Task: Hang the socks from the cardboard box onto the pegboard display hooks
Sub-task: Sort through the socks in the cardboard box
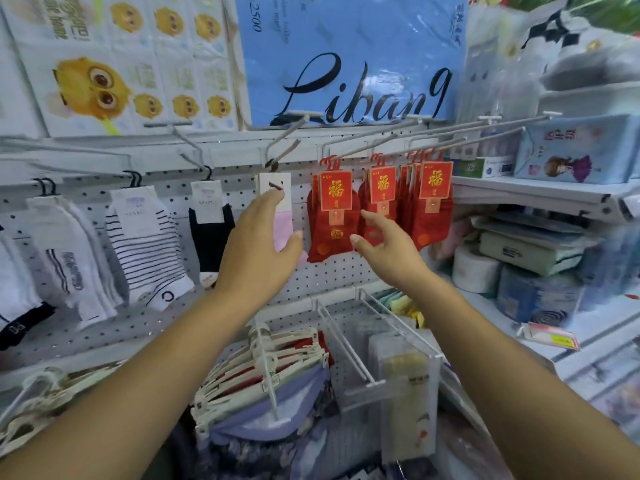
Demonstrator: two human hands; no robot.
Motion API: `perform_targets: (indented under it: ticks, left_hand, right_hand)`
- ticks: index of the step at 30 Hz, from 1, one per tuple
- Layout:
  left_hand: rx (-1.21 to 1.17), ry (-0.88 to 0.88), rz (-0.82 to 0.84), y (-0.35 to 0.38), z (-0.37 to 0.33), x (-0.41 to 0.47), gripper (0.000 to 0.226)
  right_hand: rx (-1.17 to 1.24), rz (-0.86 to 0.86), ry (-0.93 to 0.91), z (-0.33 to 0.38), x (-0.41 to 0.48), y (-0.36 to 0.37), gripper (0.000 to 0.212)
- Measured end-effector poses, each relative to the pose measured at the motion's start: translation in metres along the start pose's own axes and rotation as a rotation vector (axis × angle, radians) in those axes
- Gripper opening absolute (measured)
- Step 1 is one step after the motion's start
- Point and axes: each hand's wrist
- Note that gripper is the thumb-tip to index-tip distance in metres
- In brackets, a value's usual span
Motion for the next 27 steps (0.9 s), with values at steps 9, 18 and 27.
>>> perform_targets:
  ticks: [9,18,27]
  left_hand:
    - [-0.029,0.029,0.165,-0.043,0.016,-0.140,0.054]
    - [-0.069,-0.125,0.443,-0.057,0.033,-0.301,0.058]
    - [-0.016,-0.104,0.740,-0.013,0.021,-0.402,0.060]
  right_hand:
    - [-0.158,0.046,-0.036,0.009,-0.162,0.005,0.056]
    - [-0.172,0.101,0.148,-0.001,-0.360,0.040,0.053]
    - [-0.183,0.110,0.478,-0.055,-0.525,0.027,0.047]
Point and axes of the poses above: each hand's wrist, its own x-axis towards the middle knuckle, its own y-axis out of the palm, z = x × y, and after that the axes turned 2 degrees about z, right-handed
